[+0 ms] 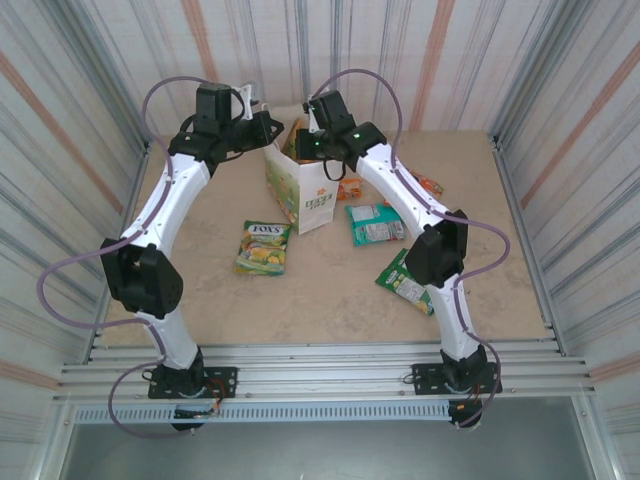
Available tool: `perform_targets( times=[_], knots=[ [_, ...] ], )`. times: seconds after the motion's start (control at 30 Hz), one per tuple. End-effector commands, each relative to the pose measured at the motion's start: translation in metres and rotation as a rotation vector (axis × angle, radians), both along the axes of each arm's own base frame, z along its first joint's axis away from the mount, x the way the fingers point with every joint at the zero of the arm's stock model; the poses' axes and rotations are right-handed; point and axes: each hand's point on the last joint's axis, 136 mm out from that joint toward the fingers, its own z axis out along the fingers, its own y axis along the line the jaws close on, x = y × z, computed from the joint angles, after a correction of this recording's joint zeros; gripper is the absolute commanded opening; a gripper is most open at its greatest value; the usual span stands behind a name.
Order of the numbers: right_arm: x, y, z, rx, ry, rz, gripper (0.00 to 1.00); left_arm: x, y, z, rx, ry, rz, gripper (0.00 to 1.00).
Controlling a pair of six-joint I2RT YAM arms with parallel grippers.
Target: Place the snacks into the paper bag
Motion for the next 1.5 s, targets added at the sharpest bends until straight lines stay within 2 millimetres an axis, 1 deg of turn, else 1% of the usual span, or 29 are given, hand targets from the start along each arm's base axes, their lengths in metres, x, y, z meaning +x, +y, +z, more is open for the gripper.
perform_targets(
  times=[0.0, 0.03, 0.1, 0.17, 0.2, 0.27, 0.3, 0.37, 0.47, 0.53, 0.6, 0.63, 0.7, 0.8, 0.9, 0.97, 1.1, 1.17, 1.33, 1.4, 1.43, 1.47],
  knots=[
    [0.007, -0.030, 0.006, -0.059, 0.002, -0.086, 0.32, -0.013, 0.003, 0.024, -0.001, -0.046, 0.004, 0.01],
    [0.007, -0.035, 0.012, -0.073, -0.010, -0.094, 0.35, -0.014, 0.004, 0.024, 0.005, -0.044, 0.006, 0.02],
    [0.006, -0.044, 0.028, -0.091, -0.045, -0.103, 0.40, -0.015, 0.006, 0.024, 0.016, -0.047, 0.014, 0.07],
    [0.001, -0.048, 0.051, -0.079, -0.088, -0.091, 0.42, -0.016, 0.008, 0.025, 0.024, -0.049, 0.019, 0.12],
    [-0.003, -0.048, 0.060, -0.069, -0.104, -0.080, 0.42, -0.017, 0.009, 0.026, 0.027, -0.051, 0.021, 0.16],
    [-0.013, -0.048, 0.081, -0.048, -0.139, -0.049, 0.43, -0.019, 0.011, 0.028, 0.031, -0.051, 0.026, 0.27],
    [-0.017, -0.048, 0.088, -0.045, -0.148, -0.042, 0.44, -0.021, 0.011, 0.029, 0.032, -0.051, 0.028, 0.30],
    [-0.029, -0.051, 0.099, -0.050, -0.159, -0.026, 0.45, -0.025, 0.014, 0.032, 0.039, -0.052, 0.036, 0.41],
    [-0.049, -0.057, 0.103, -0.069, -0.140, -0.010, 0.46, -0.033, 0.018, 0.035, 0.051, -0.046, 0.043, 0.46],
    [-0.060, -0.060, 0.098, -0.079, -0.117, 0.000, 0.47, -0.040, 0.022, 0.036, 0.062, -0.045, 0.051, 0.51],
    [-0.068, -0.065, 0.093, -0.081, -0.097, 0.003, 0.48, -0.048, 0.026, 0.037, 0.069, -0.044, 0.059, 0.52],
    [-0.070, -0.068, 0.089, -0.086, -0.087, 0.002, 0.48, -0.052, 0.028, 0.039, 0.071, -0.050, 0.064, 0.52],
    [-0.070, -0.073, 0.084, -0.090, -0.075, -0.001, 0.50, -0.059, 0.031, 0.035, 0.079, -0.040, 0.071, 0.52],
    [-0.060, -0.077, 0.078, -0.085, -0.069, 0.004, 0.51, -0.064, 0.036, 0.028, 0.088, -0.028, 0.079, 0.53],
    [-0.047, -0.076, 0.073, -0.078, -0.072, 0.014, 0.51, -0.062, 0.036, 0.023, 0.074, -0.018, 0.077, 0.53],
    [-0.038, -0.076, 0.066, -0.079, -0.057, 0.012, 0.51, -0.060, 0.033, 0.021, 0.066, -0.010, 0.068, 0.53],
    [-0.024, -0.074, 0.043, -0.090, -0.010, 0.017, 0.51, -0.053, 0.029, 0.016, 0.062, 0.006, 0.059, 0.52],
    [-0.020, -0.069, 0.032, -0.083, 0.013, 0.030, 0.51, -0.051, 0.029, 0.014, 0.064, 0.009, 0.057, 0.52],
    [-0.009, -0.062, 0.013, -0.078, 0.039, 0.036, 0.51, -0.045, 0.025, 0.007, 0.062, 0.018, 0.044, 0.50],
    [-0.004, -0.060, 0.007, -0.077, 0.047, 0.036, 0.49, -0.044, 0.024, 0.007, 0.059, 0.019, 0.038, 0.48],
    [-0.001, -0.061, 0.005, -0.074, 0.052, 0.033, 0.45, -0.044, 0.024, 0.007, 0.061, 0.019, 0.037, 0.47],
    [0.001, -0.061, 0.005, -0.074, 0.053, 0.027, 0.39, -0.043, 0.024, 0.007, 0.063, 0.017, 0.037, 0.46]
  ],
)
